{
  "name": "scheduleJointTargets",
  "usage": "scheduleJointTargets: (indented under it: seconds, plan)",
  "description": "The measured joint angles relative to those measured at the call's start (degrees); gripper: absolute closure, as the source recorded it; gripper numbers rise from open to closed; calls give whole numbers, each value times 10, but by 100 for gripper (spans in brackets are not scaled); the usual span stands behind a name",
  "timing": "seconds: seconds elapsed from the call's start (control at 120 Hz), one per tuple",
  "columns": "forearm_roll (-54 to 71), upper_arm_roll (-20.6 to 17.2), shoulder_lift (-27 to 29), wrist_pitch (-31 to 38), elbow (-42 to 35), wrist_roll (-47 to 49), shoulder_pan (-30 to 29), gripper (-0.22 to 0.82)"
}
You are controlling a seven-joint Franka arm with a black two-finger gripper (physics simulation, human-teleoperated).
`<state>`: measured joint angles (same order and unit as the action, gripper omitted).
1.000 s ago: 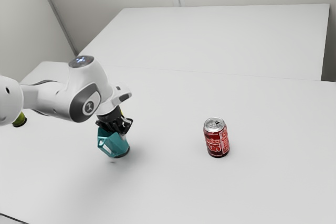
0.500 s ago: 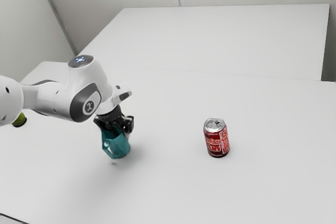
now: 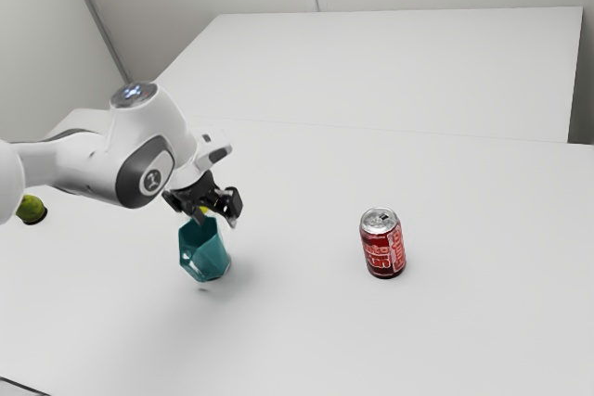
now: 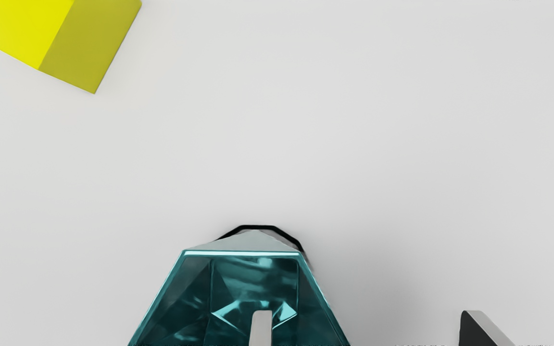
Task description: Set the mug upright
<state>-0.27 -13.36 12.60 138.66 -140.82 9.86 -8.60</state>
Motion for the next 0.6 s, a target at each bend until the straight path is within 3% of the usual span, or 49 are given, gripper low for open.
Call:
scheduleJointTargets:
  seconds: [0.308, 0.6]
  plan:
    - [-7, 0, 30, -30, 20, -2, 9, 10]
    - [-20, 0, -10, -218, 205, -2, 9, 4]
